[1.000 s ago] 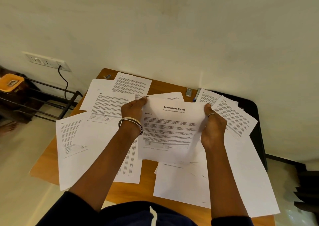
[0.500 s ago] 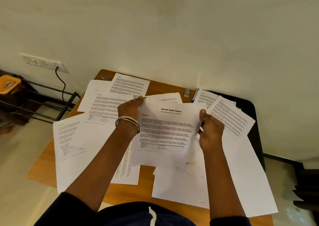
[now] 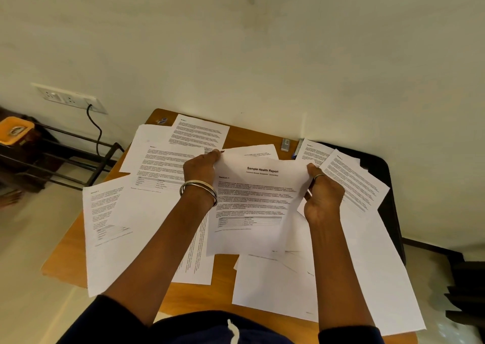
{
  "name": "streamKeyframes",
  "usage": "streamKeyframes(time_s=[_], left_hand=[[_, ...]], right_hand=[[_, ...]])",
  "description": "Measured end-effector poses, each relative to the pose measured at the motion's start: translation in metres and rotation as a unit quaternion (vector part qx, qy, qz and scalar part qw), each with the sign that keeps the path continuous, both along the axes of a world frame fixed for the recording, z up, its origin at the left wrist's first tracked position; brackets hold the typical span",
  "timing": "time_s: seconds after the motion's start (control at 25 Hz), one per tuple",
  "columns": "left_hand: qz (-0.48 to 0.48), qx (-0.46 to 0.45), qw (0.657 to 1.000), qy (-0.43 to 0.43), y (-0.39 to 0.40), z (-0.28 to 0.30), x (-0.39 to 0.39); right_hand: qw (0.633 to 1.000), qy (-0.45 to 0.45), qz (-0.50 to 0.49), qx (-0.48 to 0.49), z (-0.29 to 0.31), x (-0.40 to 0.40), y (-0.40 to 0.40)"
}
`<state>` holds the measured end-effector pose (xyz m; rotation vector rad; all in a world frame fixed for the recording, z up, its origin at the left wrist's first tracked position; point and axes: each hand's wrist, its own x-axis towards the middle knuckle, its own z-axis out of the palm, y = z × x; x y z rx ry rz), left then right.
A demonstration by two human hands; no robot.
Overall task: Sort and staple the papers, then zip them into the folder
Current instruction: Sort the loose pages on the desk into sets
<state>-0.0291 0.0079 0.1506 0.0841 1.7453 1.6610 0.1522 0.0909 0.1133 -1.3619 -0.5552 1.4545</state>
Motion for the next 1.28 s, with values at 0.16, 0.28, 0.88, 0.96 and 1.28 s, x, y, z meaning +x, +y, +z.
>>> streamKeyframes(time_s=[0.16,0.28,0.88,0.96,1.28], left_hand=[[-0.009,-0.005,1.000,-0.001,-0.001,-0.002,-0.002],[-0.019,-0.011,1.000,0.004,-0.002,-0.004,-0.007],[-0.015,-0.020,0.999,0.026,-0.003,-0.011,-0.017],[-0.017,-0.030,0.999,0.025,-0.002,-0.013,-0.021],[-0.006,-0.066,0.998,0.020,-0.003,-0.016,-0.029]], right_hand=[[0.998,0.024,0.048,-0.031,-0.001,0.004,0.000],[0.997,0.029,0.070,-0.031,0.004,0.005,0.002],[0.993,0.055,0.091,-0.044,-0.008,0.007,0.000],[0.994,0.035,0.099,-0.026,-0.007,0.006,-0.003],[0.984,0.060,0.155,-0.058,-0.005,0.009,-0.006]])
